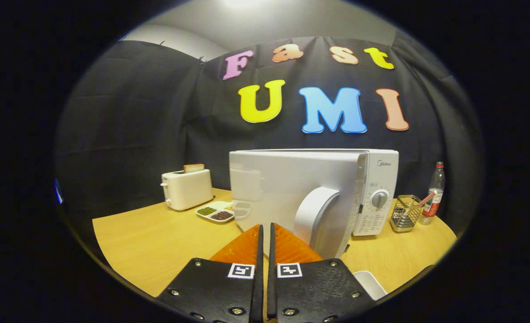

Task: Open the microwave, put the food inside, and close the microwave door.

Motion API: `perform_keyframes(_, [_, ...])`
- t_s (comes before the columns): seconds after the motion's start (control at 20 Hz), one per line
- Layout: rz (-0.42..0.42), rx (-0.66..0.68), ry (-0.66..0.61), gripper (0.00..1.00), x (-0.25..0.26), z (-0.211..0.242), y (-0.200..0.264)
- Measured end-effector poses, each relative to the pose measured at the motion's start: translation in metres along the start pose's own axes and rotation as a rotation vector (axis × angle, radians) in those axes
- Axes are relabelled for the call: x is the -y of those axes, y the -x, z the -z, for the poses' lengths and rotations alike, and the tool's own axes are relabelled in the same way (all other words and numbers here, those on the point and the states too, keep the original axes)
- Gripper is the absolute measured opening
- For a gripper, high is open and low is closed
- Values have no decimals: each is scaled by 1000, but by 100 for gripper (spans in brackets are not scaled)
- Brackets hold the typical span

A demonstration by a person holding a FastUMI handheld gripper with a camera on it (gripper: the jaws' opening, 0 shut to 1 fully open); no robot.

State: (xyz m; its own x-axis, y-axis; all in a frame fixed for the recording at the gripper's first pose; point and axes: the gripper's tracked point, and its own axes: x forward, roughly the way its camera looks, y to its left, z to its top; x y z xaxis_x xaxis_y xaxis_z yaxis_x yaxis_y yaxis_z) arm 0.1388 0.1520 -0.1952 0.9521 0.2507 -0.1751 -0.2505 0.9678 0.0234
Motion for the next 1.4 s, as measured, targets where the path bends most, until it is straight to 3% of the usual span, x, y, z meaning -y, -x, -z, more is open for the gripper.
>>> perform_keyframes(0.35, [167, -15, 41, 4, 67, 1, -46])
perform_keyframes(0.8, [295, -40, 55, 4, 120, -1, -116])
perform_keyframes(1.2, [354, -36, 100, 5, 136, 1, -137])
perform_keyframes(1.4, [261, -61, -20, 5, 122, 1, -111])
